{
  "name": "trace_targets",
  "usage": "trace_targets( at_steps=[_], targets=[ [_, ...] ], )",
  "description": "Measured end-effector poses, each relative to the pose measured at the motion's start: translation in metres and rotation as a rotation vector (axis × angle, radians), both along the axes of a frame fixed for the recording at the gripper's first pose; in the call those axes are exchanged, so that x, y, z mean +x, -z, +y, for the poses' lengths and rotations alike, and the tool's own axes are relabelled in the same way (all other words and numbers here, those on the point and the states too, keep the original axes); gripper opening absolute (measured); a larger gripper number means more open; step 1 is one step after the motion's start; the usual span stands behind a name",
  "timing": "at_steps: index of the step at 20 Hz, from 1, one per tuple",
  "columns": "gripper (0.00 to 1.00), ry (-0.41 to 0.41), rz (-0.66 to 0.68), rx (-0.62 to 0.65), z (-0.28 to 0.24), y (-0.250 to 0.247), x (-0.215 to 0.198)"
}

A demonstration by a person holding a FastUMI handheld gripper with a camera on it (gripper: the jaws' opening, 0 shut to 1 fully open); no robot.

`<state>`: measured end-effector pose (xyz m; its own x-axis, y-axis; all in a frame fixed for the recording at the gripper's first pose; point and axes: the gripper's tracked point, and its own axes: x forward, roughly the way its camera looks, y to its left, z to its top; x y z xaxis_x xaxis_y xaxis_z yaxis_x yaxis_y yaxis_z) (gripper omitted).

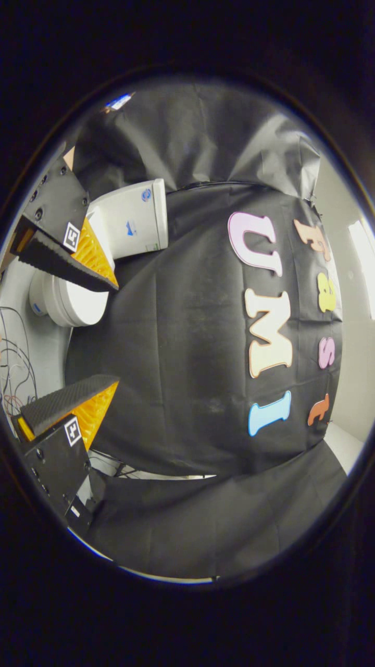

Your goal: Open the toilet lid.

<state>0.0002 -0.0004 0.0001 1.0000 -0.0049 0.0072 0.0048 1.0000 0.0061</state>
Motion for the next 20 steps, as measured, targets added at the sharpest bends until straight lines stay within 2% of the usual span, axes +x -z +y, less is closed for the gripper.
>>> trace_targets(
  at_steps=[11,15,20],
  targets=[
    [0.99,-0.008,-0.048,-0.056,0.0,-0.006,0.006],
    [0.99,-0.022,-0.11,-0.005,0.017,-0.044,0.053],
    [0.98,-0.053,-0.151,0.007,0.05,-0.058,0.072]
  ],
)
